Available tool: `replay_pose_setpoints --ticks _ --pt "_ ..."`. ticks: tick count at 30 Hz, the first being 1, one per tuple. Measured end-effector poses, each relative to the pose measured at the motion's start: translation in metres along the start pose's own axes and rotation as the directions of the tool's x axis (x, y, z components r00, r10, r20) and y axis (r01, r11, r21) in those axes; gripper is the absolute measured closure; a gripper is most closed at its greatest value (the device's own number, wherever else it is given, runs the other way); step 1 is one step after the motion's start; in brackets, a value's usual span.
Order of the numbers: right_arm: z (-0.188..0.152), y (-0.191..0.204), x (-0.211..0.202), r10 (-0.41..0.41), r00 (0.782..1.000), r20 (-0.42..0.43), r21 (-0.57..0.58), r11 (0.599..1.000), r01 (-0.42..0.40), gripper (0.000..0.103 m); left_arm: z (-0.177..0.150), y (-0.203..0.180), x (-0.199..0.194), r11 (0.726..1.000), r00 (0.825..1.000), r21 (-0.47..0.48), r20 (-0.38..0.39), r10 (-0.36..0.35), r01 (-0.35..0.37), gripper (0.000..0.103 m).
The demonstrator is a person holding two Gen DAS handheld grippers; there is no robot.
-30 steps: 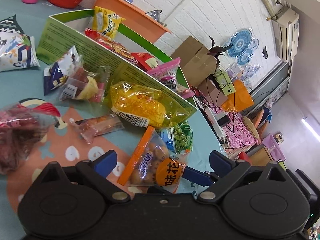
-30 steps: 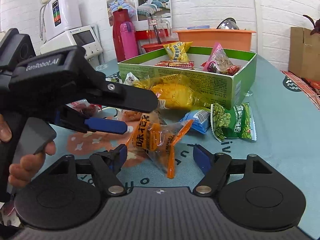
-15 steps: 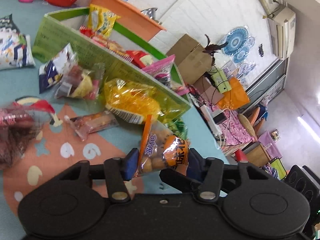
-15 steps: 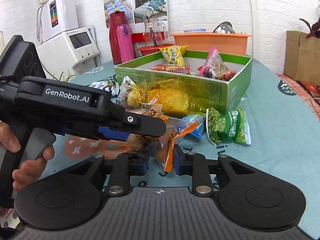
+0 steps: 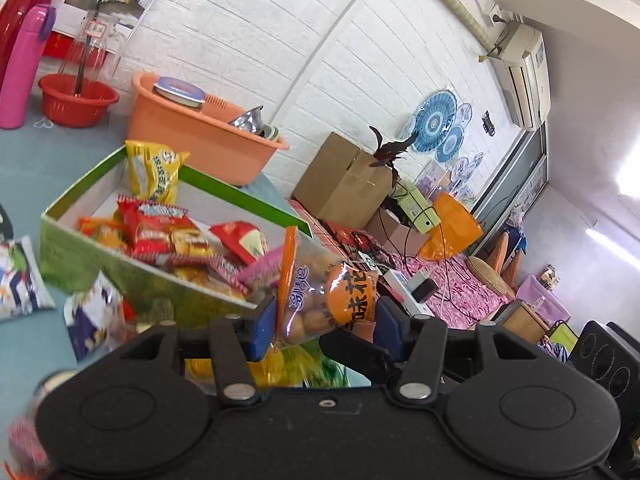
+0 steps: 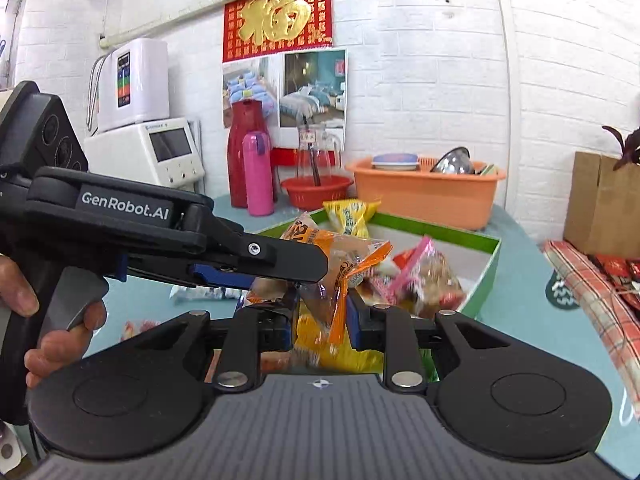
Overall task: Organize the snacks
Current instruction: 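Carry the peanut bag into the green box and open the left gripper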
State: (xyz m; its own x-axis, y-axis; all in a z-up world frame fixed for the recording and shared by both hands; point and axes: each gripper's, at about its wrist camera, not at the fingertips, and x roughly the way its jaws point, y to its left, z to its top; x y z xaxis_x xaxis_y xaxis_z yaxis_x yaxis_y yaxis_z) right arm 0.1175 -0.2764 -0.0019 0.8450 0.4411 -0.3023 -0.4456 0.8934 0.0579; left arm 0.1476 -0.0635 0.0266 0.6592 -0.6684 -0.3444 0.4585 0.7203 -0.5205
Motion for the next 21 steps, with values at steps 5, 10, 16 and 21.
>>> replay_pose_setpoints --ticks 5,10,16,21 --pt "0.009 -0.012 0.029 -0.012 1.0 -0.005 0.011 1.0 0.012 0.059 0.019 0.025 0.025 0.999 1.0 -0.038 -0.016 0.008 -0.008 0.046" --pt "0.01 -0.018 0.054 -0.034 0.999 -0.037 -0.004 0.999 0.034 0.06 0.027 0.042 0.044 0.998 0.999 -0.057 -0.039 0.025 -0.027 0.046" --pt "0.007 -0.027 0.073 -0.031 0.998 -0.056 0.007 0.999 0.032 0.058 0.031 0.055 0.057 0.996 0.997 -0.065 -0.052 0.065 -0.068 0.021" --pt "0.0 -0.03 0.076 -0.028 0.998 -0.048 0.014 0.999 0.029 0.0 0.029 0.055 0.049 0.991 0.994 -0.075 -0.006 0.112 -0.112 0.0"
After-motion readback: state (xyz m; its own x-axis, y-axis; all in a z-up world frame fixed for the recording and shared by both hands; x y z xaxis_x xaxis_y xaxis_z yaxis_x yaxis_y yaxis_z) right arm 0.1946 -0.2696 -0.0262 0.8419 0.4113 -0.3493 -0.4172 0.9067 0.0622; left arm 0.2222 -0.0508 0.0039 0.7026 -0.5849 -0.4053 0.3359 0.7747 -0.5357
